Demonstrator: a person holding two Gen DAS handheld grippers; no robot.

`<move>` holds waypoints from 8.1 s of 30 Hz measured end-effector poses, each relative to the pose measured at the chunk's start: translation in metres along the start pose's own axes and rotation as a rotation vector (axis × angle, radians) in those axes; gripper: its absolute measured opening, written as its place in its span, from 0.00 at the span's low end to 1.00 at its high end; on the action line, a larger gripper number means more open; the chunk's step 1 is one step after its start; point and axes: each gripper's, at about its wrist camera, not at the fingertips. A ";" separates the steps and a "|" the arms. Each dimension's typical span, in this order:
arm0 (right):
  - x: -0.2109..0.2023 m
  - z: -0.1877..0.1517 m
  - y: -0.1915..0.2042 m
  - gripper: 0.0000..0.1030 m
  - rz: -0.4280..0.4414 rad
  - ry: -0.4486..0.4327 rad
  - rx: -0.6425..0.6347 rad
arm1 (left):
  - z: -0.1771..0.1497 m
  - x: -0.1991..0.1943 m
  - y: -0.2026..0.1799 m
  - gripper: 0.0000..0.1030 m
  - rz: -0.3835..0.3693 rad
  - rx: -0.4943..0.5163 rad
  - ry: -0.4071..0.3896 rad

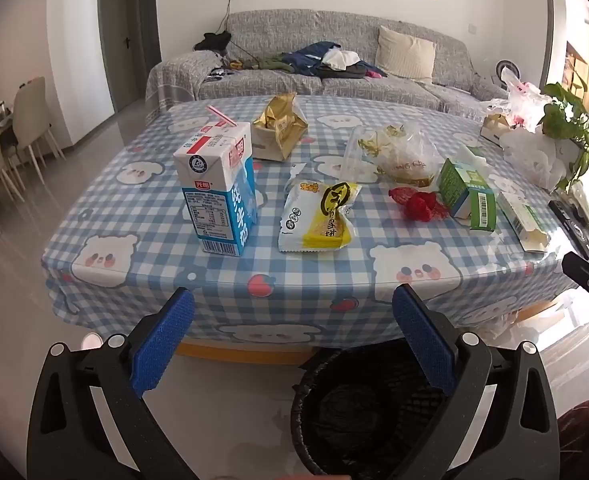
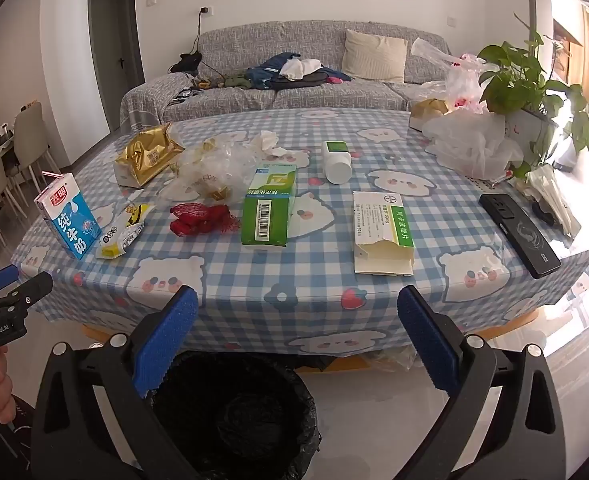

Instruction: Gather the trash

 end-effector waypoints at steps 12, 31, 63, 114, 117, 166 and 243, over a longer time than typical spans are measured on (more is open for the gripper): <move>-0.001 0.001 -0.002 0.93 0.001 -0.002 0.003 | 0.004 -0.005 -0.001 0.94 0.000 0.005 -0.013; -0.004 0.003 -0.003 0.93 -0.001 0.001 0.007 | 0.002 -0.005 0.000 0.94 -0.012 -0.013 -0.023; 0.006 0.007 -0.005 0.93 0.017 0.060 0.011 | 0.008 -0.002 -0.006 0.94 -0.064 -0.020 0.006; -0.019 0.033 0.015 0.93 -0.019 0.000 -0.023 | 0.020 -0.011 0.020 0.94 0.007 -0.047 0.016; -0.007 0.040 0.021 0.93 -0.017 0.011 -0.027 | 0.027 -0.001 0.033 0.94 0.017 -0.065 0.014; 0.164 0.088 0.061 0.44 -0.070 0.229 -0.019 | 0.079 0.111 0.086 0.38 0.003 -0.123 0.134; -0.009 -0.051 0.047 0.44 0.009 0.116 -0.028 | -0.058 -0.023 0.058 0.38 -0.012 -0.160 0.088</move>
Point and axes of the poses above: each gripper's, at about its wrist camera, not at the fingertips, and x roughly the way its jaws point, y to its left, z to its top, and after that the axes turned 10 degrees about -z, right-handed
